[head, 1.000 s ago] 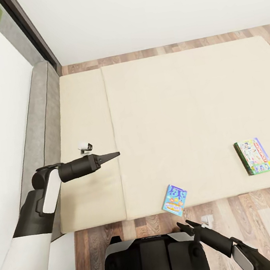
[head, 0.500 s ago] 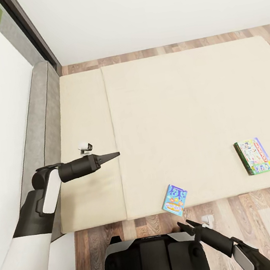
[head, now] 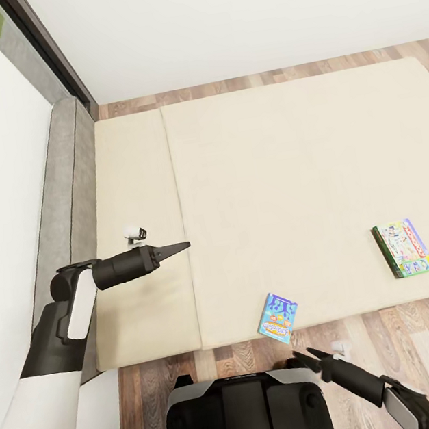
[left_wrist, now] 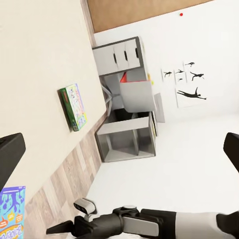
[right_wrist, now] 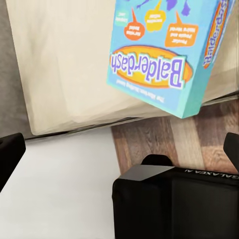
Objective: Put all the toys in the child's room - the three board games (two on the bed and one on the table), the two jigsaw puzzles on the table, and the tennis ball on the table - inside the toy box on the table in the child's room.
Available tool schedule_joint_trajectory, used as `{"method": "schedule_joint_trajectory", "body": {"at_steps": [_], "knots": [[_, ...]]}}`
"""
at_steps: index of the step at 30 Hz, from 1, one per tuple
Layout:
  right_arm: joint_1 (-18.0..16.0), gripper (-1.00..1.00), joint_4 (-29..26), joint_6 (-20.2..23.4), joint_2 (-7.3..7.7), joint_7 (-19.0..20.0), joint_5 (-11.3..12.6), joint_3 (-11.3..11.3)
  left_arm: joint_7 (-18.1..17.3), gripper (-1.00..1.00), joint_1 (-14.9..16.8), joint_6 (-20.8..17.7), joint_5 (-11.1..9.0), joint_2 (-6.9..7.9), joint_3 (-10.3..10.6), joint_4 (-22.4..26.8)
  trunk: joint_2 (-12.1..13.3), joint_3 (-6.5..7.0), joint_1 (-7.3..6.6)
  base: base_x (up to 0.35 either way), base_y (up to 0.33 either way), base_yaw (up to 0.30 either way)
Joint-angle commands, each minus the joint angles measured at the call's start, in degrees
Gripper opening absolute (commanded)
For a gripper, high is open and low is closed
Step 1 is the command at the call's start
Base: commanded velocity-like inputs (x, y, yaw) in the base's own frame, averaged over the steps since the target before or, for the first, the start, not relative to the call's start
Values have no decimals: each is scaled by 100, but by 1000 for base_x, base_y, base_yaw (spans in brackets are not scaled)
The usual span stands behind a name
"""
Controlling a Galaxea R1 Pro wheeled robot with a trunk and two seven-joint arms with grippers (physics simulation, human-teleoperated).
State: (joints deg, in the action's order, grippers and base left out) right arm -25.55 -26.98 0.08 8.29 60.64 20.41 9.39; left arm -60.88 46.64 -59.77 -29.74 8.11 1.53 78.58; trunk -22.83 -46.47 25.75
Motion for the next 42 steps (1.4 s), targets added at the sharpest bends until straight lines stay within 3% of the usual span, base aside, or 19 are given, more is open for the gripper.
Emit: {"method": "schedule_joint_trajectory", "body": {"at_steps": [1,24,32,38,42], "knots": [[-2,100,8,1,14,37,16,7,-12,100,3,-23,-5,4,5,-1,-8,-6,3,0,0,0],[-2,100,42,1,98,86,36,94,-12,100,-9,-23,7,58,5,1,-8,-6,3,0,0,0],[-2,100,51,1,110,95,42,405,-12,100,-14,-23,3,107,5,0,-329,-149,179,0,0,0],[-2,100,52,1,113,97,35,457,-12,100,-14,-23,2,118,-89,0,-570,-257,311,0,0,0],[-2,100,52,1,115,98,34,464,-12,100,-15,-23,3,120,-184,0,-570,-257,311,0,0,0]]}}
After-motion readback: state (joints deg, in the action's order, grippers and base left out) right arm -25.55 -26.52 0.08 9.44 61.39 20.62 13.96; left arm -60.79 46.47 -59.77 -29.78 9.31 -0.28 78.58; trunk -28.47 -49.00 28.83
